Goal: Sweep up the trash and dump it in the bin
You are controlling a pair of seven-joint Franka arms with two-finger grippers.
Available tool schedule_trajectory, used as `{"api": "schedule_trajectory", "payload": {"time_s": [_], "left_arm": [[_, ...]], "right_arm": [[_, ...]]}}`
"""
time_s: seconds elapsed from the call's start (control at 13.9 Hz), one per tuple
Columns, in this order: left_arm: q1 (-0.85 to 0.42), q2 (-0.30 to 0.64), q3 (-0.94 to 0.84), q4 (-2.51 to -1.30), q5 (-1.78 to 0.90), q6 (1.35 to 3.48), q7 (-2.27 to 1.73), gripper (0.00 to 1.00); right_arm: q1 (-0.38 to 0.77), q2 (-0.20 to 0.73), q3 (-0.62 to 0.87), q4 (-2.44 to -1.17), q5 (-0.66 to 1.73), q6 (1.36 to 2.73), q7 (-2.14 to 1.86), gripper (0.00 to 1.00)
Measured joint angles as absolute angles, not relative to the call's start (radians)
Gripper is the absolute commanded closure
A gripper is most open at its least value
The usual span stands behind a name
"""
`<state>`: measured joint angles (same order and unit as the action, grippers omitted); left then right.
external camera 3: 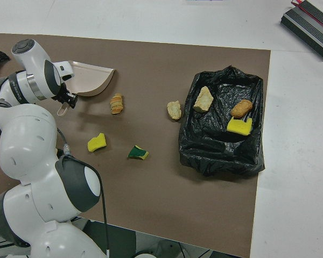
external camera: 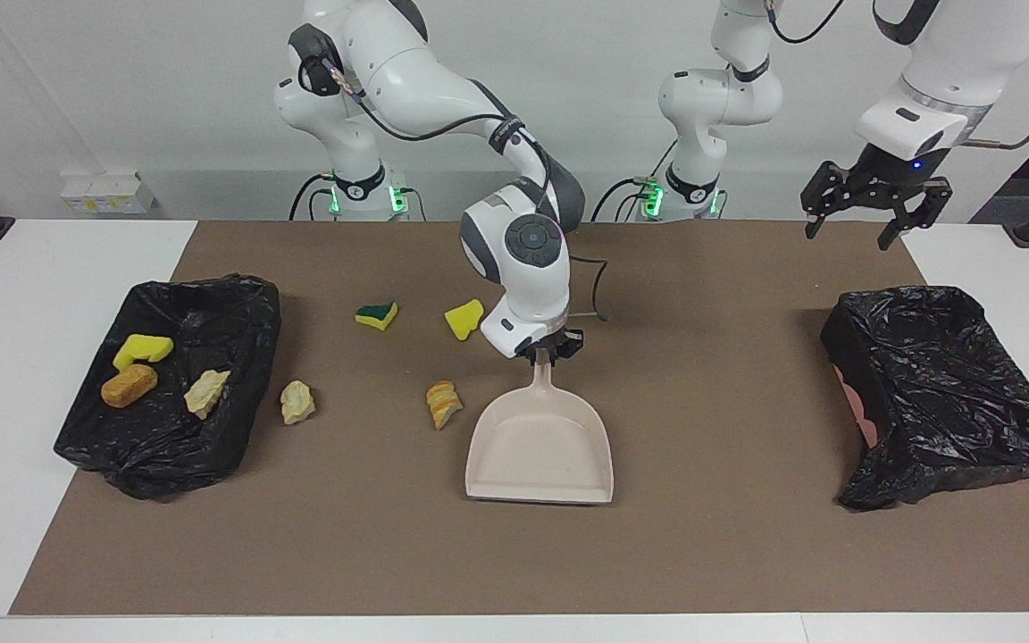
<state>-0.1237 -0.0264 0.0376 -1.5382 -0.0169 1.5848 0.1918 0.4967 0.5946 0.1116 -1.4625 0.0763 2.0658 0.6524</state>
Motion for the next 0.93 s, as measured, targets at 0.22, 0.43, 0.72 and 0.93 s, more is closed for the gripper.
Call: {"api": "schedule_trajectory", "payload": {"time_s": [0.22,0.43,0.72,0.93], "left_arm": [[-0.124,-0.027,0.038,-1.535,-0.017,1.585,0.192,0.00],[-0.123,-0.027,0.045,-1.535,-0.016,1.581,0.192,0.00],[-0.123,-0.027,0.044,-1.535,-0.016,1.576,0.192,0.00],[-0.126,-0.027,0.032,-1.535,-0.016,1.585,0.192,0.00]], "right_arm": [[0.496,0.589,0.109,-1.468,0.076,2.074,0.652,0.00],[0.496,0.548,0.109,-1.467,0.076,2.005,0.649,0.00],[0.517,0.472,0.110,-1.474,0.076,1.938,0.646,0.00],[0.531,0.389,0.111,-1.536,0.078,1.887,0.646,0.00]]}}
